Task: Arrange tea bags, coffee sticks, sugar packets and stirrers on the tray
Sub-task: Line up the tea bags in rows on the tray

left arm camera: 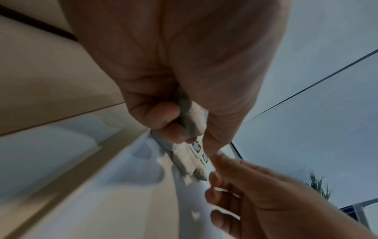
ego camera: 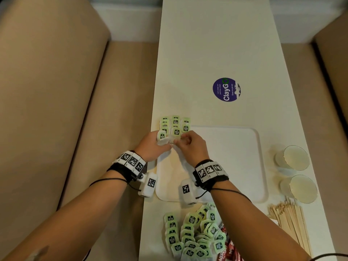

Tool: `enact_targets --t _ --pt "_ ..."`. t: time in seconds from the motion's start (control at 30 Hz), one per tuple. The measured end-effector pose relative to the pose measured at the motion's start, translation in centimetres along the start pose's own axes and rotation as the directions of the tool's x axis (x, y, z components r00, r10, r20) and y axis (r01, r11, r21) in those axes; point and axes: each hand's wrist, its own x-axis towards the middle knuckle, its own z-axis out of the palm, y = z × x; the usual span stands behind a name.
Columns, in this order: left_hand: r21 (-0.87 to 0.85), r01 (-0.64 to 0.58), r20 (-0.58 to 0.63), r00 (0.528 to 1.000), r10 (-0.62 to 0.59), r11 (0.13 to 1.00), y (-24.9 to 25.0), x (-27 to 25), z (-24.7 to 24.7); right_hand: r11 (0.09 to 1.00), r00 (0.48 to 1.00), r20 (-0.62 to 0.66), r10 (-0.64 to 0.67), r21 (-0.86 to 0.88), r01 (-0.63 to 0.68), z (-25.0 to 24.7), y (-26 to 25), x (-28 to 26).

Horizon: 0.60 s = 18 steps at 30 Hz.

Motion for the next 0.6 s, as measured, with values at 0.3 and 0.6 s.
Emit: enact_targets --t 0.3,0.6 --pt "-0.016 -0.031 0.172 0.985 0.033 0.999 1.1 -0.3 0.8 0.963 0.951 0.153 -0.267 0.006 0.269 -1.4 -0.9 -1.3" --pt "-0.025 -0.036 0.017 0.999 0.037 0.999 1.1 -0.4 1.5 0.986 0.988 0.035 -0.151 0.082 0.148 -2.9 -0.7 -1.6"
